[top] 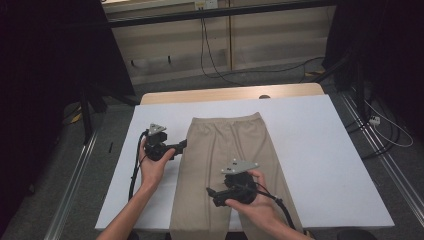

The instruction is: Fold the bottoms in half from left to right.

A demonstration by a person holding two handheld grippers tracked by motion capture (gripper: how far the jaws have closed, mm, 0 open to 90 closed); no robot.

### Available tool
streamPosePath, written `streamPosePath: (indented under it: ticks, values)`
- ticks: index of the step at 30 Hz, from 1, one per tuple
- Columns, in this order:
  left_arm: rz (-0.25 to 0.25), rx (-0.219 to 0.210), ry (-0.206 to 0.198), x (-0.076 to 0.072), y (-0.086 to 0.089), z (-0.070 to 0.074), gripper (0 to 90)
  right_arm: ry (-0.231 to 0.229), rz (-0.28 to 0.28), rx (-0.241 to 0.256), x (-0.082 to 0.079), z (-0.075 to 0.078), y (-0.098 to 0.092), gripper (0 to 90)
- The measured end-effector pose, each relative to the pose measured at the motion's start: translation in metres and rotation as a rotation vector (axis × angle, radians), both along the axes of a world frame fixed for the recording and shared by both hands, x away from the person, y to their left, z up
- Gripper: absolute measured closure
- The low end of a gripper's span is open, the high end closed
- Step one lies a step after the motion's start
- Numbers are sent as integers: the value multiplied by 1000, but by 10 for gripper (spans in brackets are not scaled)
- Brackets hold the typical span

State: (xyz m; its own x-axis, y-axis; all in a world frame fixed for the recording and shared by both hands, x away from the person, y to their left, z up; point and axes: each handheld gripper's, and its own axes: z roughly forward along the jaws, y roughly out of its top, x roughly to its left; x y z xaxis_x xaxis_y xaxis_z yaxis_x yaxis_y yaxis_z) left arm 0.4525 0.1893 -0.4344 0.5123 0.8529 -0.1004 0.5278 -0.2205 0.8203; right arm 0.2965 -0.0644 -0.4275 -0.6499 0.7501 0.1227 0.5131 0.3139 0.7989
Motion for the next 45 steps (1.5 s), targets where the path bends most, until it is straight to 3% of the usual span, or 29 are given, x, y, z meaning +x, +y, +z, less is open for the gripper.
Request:
streamPosePath:
  ticks: [1,3,4,6,10,16,17,19,20,21,22,28,31,33,37,39,40,41,44,45]
  values:
    - [-8,36,37,6,-2,0,124,5,18,-1,0,0,6,141]
    - [-10,41,34,9,-3,0,131,-9,20,-20,0,2,15,148]
    - [2,32,7,13,-4,1,158,-18,23,-40,1,1,19,148]
    - [-9,57,24,21,-7,2,133,-20,48,-68,2,-1,27,146]
    - [-21,76,39,34,-13,1,138,18,90,-97,5,-7,43,127]
    - [-31,76,52,49,-23,-1,137,36,120,-118,3,-9,66,161]
    - [-31,82,59,52,-25,-2,138,51,138,-106,3,-11,74,240]
    - [-33,80,70,57,-28,-3,138,63,157,-111,3,-12,79,285]
    - [-32,68,69,58,-30,-4,140,79,189,-88,0,-14,87,387]
    - [-31,71,72,60,-32,-5,140,79,189,-88,0,-14,87,387]
    - [-27,65,80,63,-35,-7,141,69,205,-87,-4,-15,96,471]
    - [-28,62,97,69,-41,-14,141,100,268,-102,-12,-24,119,589]
    - [-21,64,93,71,-40,-15,141,67,260,-126,-18,-27,125,590]
    - [-14,63,94,72,-39,-15,141,70,257,-121,-19,-27,126,580]
    - [7,51,97,78,-34,-15,141,87,245,-108,-23,-27,135,473]
    - [18,45,99,80,-32,-15,141,75,236,-127,-25,-28,137,474]
    - [23,50,99,83,-31,-15,141,30,236,-177,-29,-30,141,478]
    - [23,50,99,83,-31,-15,141,14,235,-188,-32,-31,143,479]
    - [30,48,99,90,-32,-16,145,29,236,-191,-31,-30,142,514]
    - [32,49,106,91,-33,-16,147,27,233,-200,-29,-29,141,562]
